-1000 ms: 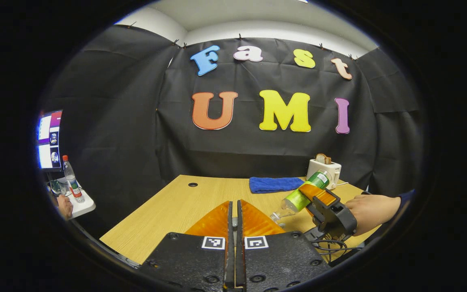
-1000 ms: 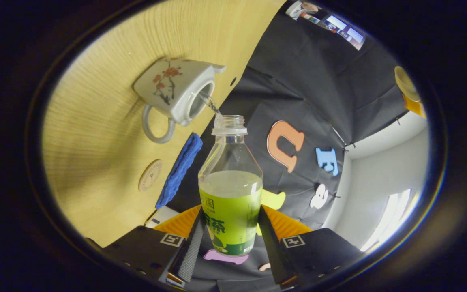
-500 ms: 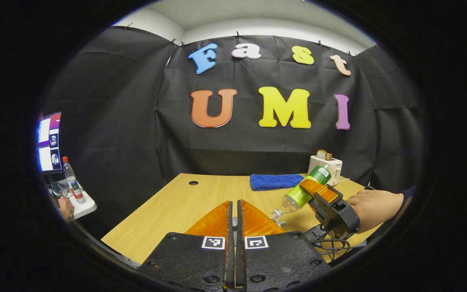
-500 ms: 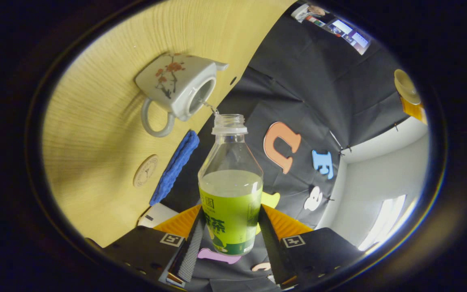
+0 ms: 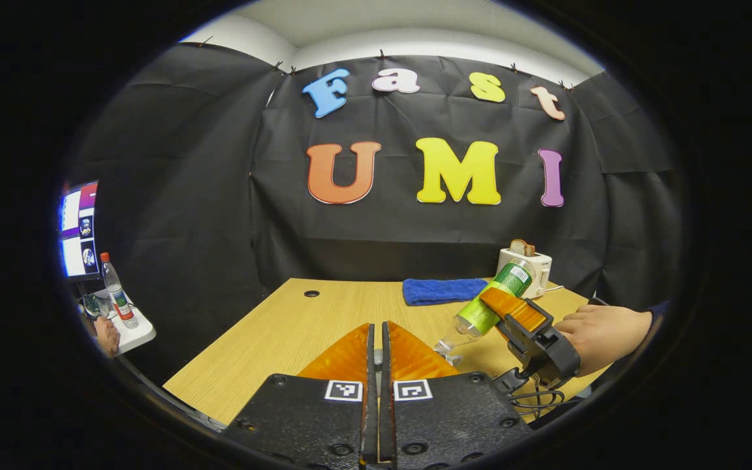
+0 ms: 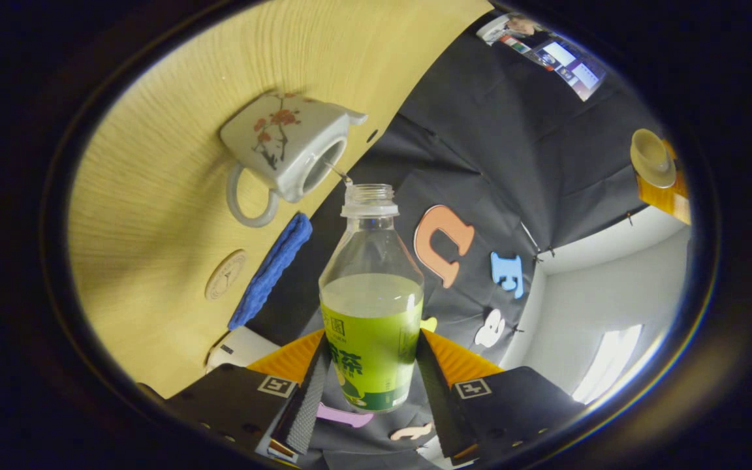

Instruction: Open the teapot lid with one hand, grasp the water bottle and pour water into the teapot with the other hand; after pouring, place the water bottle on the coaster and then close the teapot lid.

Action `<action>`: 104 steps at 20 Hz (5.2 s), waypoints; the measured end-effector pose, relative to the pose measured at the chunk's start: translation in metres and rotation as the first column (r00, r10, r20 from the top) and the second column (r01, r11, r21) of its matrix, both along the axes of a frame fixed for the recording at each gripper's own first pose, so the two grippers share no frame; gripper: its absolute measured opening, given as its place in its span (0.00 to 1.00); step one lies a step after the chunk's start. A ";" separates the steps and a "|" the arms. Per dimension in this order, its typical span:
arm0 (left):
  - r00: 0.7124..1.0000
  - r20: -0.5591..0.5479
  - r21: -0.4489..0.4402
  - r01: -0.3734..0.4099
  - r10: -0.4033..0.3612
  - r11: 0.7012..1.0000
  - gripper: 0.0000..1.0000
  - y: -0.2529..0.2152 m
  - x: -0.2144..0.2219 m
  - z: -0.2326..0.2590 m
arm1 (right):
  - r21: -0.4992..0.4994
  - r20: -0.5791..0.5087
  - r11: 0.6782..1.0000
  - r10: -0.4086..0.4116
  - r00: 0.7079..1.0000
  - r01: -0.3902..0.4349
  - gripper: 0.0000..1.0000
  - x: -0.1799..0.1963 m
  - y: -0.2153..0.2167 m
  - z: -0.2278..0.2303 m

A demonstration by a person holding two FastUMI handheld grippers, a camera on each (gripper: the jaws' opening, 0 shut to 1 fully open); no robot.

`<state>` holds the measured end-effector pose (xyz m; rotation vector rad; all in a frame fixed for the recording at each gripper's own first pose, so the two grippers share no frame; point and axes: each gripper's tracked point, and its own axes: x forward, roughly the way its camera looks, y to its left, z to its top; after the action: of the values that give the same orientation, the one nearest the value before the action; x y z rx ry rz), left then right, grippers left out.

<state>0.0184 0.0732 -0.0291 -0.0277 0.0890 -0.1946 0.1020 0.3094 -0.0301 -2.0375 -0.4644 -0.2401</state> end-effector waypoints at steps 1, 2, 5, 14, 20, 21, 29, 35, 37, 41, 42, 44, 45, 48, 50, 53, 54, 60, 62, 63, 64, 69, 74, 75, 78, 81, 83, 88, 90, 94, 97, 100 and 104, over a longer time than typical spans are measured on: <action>1.000 -0.002 0.002 0.000 0.000 1.000 0.04 -0.001 0.000 0.000 | 0.000 -0.001 1.000 0.001 1.000 -0.001 0.72 0.001 0.001 0.000; 1.000 -0.002 0.005 0.002 -0.002 1.000 0.04 -0.001 0.000 -0.002 | -0.003 -0.001 1.000 -0.001 1.000 0.001 0.72 0.001 0.000 0.000; 1.000 0.001 0.015 0.008 -0.008 1.000 0.04 -0.004 -0.002 0.000 | -0.017 0.001 1.000 -0.001 1.000 0.002 0.72 0.003 0.000 -0.001; 1.000 0.016 0.018 -0.017 0.017 1.000 0.04 0.002 -0.002 0.003 | 0.281 -0.134 0.960 0.054 0.989 -0.014 0.73 0.013 -0.020 -0.013; 0.999 0.042 -0.033 0.036 -0.035 0.999 0.04 -0.006 -0.006 0.011 | 0.681 -0.246 0.732 0.199 0.949 0.023 0.73 0.017 -0.054 -0.025; 0.999 0.036 -0.038 0.039 -0.038 0.999 0.04 -0.006 -0.006 0.009 | 0.730 -0.248 0.683 0.223 0.943 0.030 0.72 0.020 -0.058 -0.026; 1.000 0.019 -0.052 0.015 -0.014 0.999 0.03 0.000 0.000 0.005 | 0.926 -0.347 0.295 0.428 0.834 0.234 0.75 0.032 -0.080 -0.055; 0.999 0.029 -0.055 0.041 -0.040 0.998 0.04 -0.009 -0.005 0.010 | 0.930 -0.213 -0.102 0.633 0.745 0.353 0.75 0.033 -0.076 -0.028; 0.998 0.037 -0.059 0.043 -0.041 0.997 0.04 -0.010 -0.006 0.013 | 0.888 -0.166 -0.219 0.667 0.727 0.404 0.75 0.043 -0.077 -0.017; 0.999 0.035 -0.057 0.038 -0.036 0.998 0.04 -0.014 -0.008 0.013 | 0.811 -0.059 -0.380 0.704 0.707 0.446 0.72 0.071 -0.067 0.009; 0.999 0.036 -0.047 0.039 -0.037 0.998 0.04 -0.016 -0.007 0.012 | 0.828 -0.062 -0.374 0.679 0.731 0.418 0.72 0.085 -0.070 0.012; 0.998 0.034 -0.032 0.046 -0.045 0.998 0.04 -0.020 -0.007 0.010 | 0.839 -0.092 -0.352 0.660 0.746 0.415 0.72 0.101 -0.066 -0.002; 0.998 0.033 -0.028 0.051 -0.050 0.998 0.04 -0.022 -0.006 0.009 | 0.835 -0.107 -0.345 0.662 0.742 0.429 0.72 0.110 -0.061 -0.012; 0.999 0.018 -0.015 0.043 -0.043 0.999 0.04 -0.017 0.003 0.001 | 0.814 -0.119 -0.358 0.668 0.735 0.457 0.73 0.134 -0.051 -0.032; 1.000 -0.011 -0.025 0.021 -0.021 0.999 0.04 -0.011 0.008 -0.007 | 0.803 -0.116 -0.370 0.672 0.732 0.467 0.73 0.145 -0.047 -0.044; 0.999 -0.034 -0.029 -0.006 0.005 1.000 0.04 -0.002 0.014 -0.016 | 0.794 -0.136 -0.376 0.657 0.742 0.478 0.72 0.158 -0.049 -0.060; 0.999 -0.039 -0.032 -0.010 0.009 0.999 0.04 0.000 0.014 -0.016 | 0.800 -0.112 -0.384 0.659 0.744 0.461 0.74 0.161 -0.049 -0.057; 0.998 -0.057 -0.025 -0.022 0.020 0.999 0.04 0.001 0.018 -0.022 | 0.789 -0.138 -0.372 0.667 0.732 0.488 0.88 0.159 -0.050 -0.064; 0.998 -0.054 -0.016 -0.019 0.018 1.000 0.04 -0.002 0.018 -0.023 | 0.790 -0.133 -0.373 0.671 0.730 0.487 0.96 0.151 -0.054 -0.057; 0.999 -0.052 -0.010 -0.015 0.015 1.000 0.04 -0.004 0.018 -0.022 | 0.791 -0.134 -0.369 0.674 0.727 0.488 0.97 0.146 -0.056 -0.054; 0.999 -0.051 -0.002 -0.008 0.008 1.000 0.04 -0.006 0.018 -0.023 | 0.791 -0.132 -0.369 0.676 0.725 0.489 0.97 0.139 -0.058 -0.051; 0.998 -0.063 0.007 0.008 -0.008 1.000 0.04 -0.015 0.022 -0.028 | 0.799 -0.087 -0.397 0.667 0.740 0.451 1.00 0.095 -0.083 -0.031; 0.998 -0.062 0.016 0.023 -0.022 1.000 0.04 -0.031 0.025 -0.029 | 0.841 -0.094 -0.379 0.602 0.793 0.387 0.93 0.045 -0.135 -0.021; 0.998 -0.053 0.015 0.031 -0.030 0.999 0.04 -0.036 0.025 -0.027 | 0.851 -0.097 -0.374 0.579 0.809 0.370 0.94 0.036 -0.149 -0.019; 0.998 0.006 0.014 0.056 -0.056 0.998 0.04 -0.052 0.033 -0.020 | 0.862 -0.088 -0.379 0.540 0.837 0.335 0.94 0.009 -0.181 -0.019; 0.994 0.011 -0.015 0.105 -0.105 0.994 0.04 -0.073 0.046 -0.034 | 0.875 -0.071 -0.382 0.504 0.861 0.296 0.95 -0.018 -0.209 -0.022; 0.992 0.012 -0.018 0.125 -0.124 0.992 0.04 -0.085 0.053 -0.039 | 0.892 -0.048 -0.369 0.500 0.865 0.263 0.95 -0.035 -0.219 -0.018; 0.989 0.070 -0.016 0.133 -0.132 0.991 0.04 -0.109 0.068 -0.043 | 0.919 -0.006 -0.339 0.496 0.868 0.200 0.95 -0.054 -0.231 0.003; 0.987 0.103 -0.002 0.128 -0.127 0.992 0.04 -0.116 0.074 -0.042 | 0.926 0.037 -0.340 0.513 0.858 0.163 0.95 -0.061 -0.227 0.016; 0.988 0.094 0.012 0.122 -0.123 0.992 0.04 -0.129 0.099 -0.067 | 0.926 0.052 -0.346 0.511 0.858 0.150 0.95 -0.061 -0.237 0.016; 0.995 0.003 -0.021 0.102 -0.102 0.995 0.04 -0.130 0.112 -0.097 | 0.917 0.061 -0.370 0.499 0.864 0.149 0.95 -0.055 -0.246 0.016; 0.997 -0.006 -0.048 0.070 -0.070 0.996 0.04 -0.121 0.121 -0.102 | 0.911 0.058 -0.382 0.496 0.866 0.158 0.96 -0.049 -0.249 0.012; 0.997 -0.038 -0.054 0.060 -0.062 0.997 0.04 -0.118 0.128 -0.119 | 0.899 0.027 -0.390 0.503 0.864 0.199 0.96 -0.038 -0.245 -0.002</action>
<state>0.1460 -0.0446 -0.1481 -0.0814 0.1246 -0.2571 0.0639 0.0640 -0.0320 -0.0282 -0.0714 0.0929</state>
